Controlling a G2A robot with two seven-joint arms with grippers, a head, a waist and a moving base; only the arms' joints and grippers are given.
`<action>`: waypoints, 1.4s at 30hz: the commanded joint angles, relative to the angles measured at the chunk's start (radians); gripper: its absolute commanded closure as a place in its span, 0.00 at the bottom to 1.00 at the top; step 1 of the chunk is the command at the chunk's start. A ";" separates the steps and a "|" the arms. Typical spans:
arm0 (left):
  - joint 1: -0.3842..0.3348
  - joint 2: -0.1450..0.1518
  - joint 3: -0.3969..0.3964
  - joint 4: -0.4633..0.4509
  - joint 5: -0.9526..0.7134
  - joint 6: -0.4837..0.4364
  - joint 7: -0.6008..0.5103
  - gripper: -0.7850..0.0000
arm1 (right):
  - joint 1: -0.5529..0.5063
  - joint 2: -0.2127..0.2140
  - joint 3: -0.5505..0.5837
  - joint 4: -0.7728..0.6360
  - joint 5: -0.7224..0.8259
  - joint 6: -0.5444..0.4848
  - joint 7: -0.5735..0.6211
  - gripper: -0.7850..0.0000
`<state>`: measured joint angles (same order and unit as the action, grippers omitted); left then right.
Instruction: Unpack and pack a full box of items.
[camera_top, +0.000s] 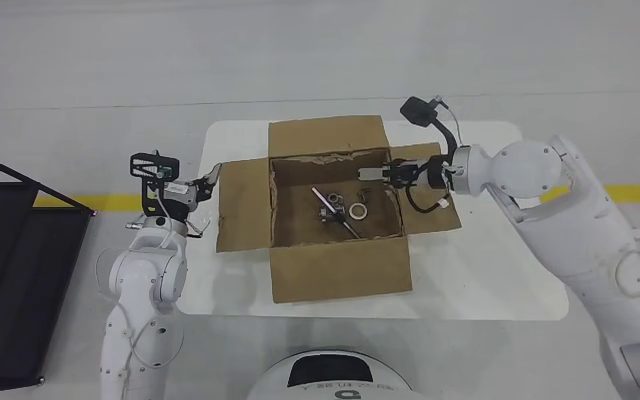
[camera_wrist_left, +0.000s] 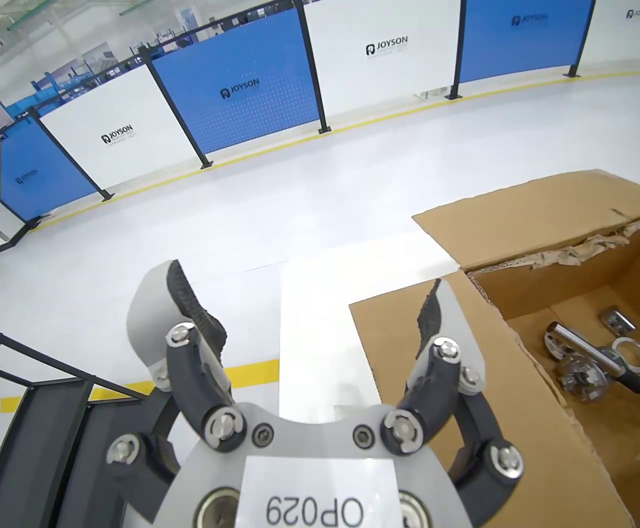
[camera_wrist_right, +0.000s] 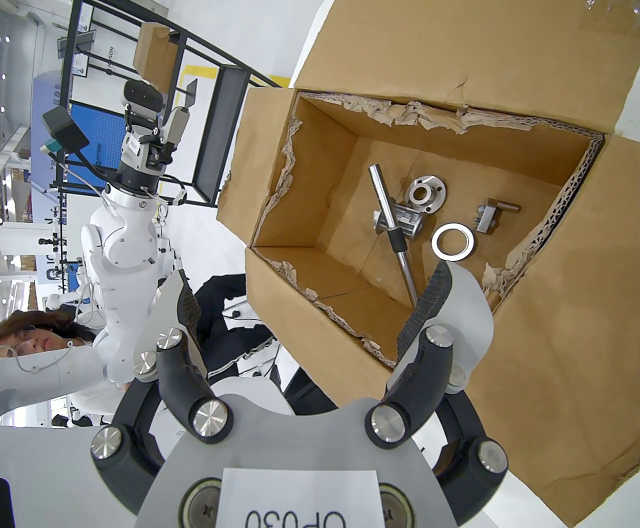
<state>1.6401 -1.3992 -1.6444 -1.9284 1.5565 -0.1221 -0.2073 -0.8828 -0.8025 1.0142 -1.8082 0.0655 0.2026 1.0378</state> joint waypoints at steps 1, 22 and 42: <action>0.000 0.000 0.000 0.000 0.000 0.000 0.000 0.00 | 0.001 0.000 -0.001 0.000 0.000 0.000 0.000 0.00; 0.000 0.000 0.000 0.000 0.000 0.000 0.000 0.00 | 0.185 -0.090 -0.267 0.037 -0.096 0.165 0.007 0.00; 0.000 0.000 0.000 0.000 0.000 0.000 0.000 0.00 | 0.347 -0.249 -0.647 0.247 -0.451 0.326 0.076 0.53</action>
<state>1.6401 -1.3992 -1.6444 -1.9284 1.5565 -0.1221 -0.2073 -0.5403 -1.0397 0.3856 -1.5795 -0.3741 0.5220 1.1110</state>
